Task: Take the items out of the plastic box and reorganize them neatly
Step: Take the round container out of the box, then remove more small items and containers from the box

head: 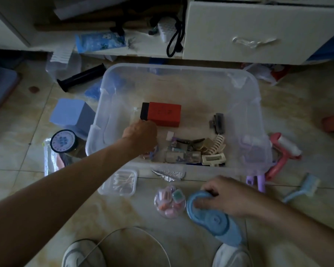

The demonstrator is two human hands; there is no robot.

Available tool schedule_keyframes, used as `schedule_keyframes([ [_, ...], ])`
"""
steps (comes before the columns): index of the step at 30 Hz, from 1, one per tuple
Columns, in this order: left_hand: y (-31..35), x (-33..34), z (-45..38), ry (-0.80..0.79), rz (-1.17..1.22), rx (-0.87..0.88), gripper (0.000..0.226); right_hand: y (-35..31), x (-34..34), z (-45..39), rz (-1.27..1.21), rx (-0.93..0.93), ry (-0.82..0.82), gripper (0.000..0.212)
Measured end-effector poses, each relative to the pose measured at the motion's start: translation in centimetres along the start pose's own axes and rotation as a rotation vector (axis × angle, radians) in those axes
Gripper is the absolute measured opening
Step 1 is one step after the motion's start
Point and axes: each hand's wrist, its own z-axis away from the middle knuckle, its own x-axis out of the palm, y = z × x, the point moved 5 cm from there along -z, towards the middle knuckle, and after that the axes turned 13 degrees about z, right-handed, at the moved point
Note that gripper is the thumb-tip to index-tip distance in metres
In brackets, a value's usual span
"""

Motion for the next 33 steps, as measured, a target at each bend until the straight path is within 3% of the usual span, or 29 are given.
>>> schedule_keyframes([
  [3, -1.5, 1.1, -0.8, -0.078, -0.076, -0.003, 0.021, 6.3, 5.1, -3.3, -0.042, 0.211, 0.108, 0.017],
  [6, -1.8, 1.7, -1.4, -0.114, -0.129, 0.005, 0.033, 9.3, 7.5, -5.3, -0.335, 0.288, 0.239, 0.002],
  [9, -1.8, 2.1, -1.9, -0.133, -0.114, -0.03, 0.058, 10.0, 8.1, -7.3, -0.436, 0.275, 0.292, 0.011],
  [11, -1.7, 2.6, -2.1, -0.147, -0.133, -0.033, 0.073, 10.0, 8.5, -8.4, -0.399, 0.277, 0.302, 0.011],
  [15, -1.6, 3.6, -2.1, -0.237, -0.204, -0.096, 0.094, 10.0, 8.7, -9.2, -0.317, 0.324, 0.412, 0.031],
  [20, -1.9, 4.9, -1.8, -0.284, -0.249, -0.161, 0.092, 9.5, 8.2, -9.3, -0.214, 0.333, 0.54, 0.03],
  [26, -2.5, 5.6, -2.5, -0.272, -0.309, -0.172, 0.093, 8.7, 7.7, -9.8, -0.131, 0.345, 0.562, 0.017],
  [33, -3.6, 6.3, -3.6, -0.291, -0.362, -0.168, 0.098, 8.2, 7.2, -9.7, -0.058, 0.38, 0.529, 0.018],
])
